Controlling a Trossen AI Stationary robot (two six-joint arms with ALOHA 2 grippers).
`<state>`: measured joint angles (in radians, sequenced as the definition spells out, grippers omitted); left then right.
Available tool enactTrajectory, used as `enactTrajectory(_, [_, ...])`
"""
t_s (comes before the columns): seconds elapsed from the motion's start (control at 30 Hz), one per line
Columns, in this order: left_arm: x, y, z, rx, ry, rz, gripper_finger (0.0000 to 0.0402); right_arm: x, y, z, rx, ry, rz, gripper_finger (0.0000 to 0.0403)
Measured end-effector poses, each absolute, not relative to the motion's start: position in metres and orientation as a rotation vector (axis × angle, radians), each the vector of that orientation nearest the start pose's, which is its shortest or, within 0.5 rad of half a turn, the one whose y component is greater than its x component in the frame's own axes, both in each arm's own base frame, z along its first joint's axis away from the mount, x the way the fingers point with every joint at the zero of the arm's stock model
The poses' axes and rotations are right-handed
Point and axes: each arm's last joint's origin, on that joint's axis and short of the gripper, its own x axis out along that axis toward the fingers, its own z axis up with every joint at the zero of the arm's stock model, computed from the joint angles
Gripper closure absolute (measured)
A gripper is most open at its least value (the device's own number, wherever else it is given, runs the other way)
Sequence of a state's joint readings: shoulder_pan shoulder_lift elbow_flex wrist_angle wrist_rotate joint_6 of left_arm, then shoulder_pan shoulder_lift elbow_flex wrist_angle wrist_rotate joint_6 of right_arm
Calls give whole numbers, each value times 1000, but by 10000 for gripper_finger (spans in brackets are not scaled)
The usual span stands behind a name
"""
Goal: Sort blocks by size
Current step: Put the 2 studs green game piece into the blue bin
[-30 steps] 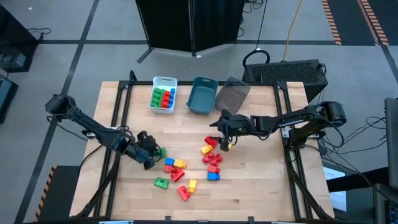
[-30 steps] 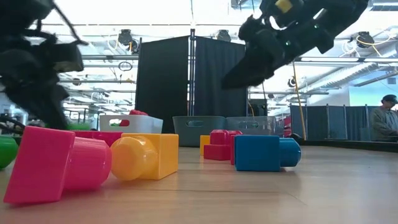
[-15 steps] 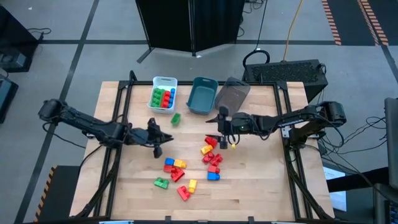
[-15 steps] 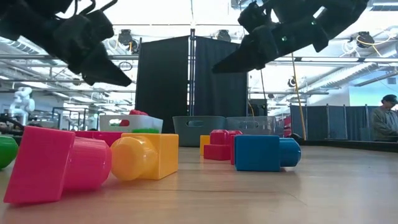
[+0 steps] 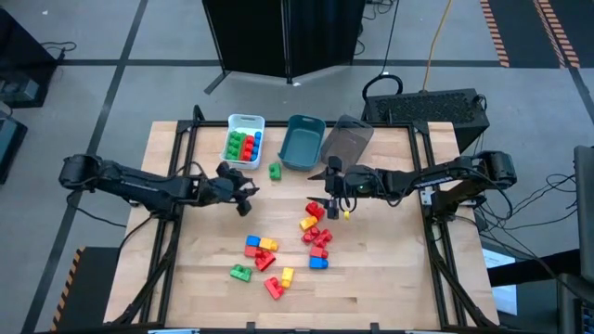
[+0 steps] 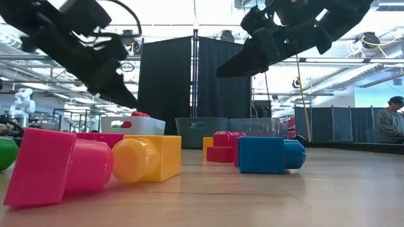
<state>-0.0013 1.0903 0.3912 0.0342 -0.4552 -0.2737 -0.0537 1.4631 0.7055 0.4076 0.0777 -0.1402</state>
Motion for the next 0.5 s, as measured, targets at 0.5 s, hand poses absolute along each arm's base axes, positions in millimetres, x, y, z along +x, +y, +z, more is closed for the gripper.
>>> enactTrajectory(0.5, [247,56,134,-278,515,698,96,298,-22,202,-92,422,-131,136])
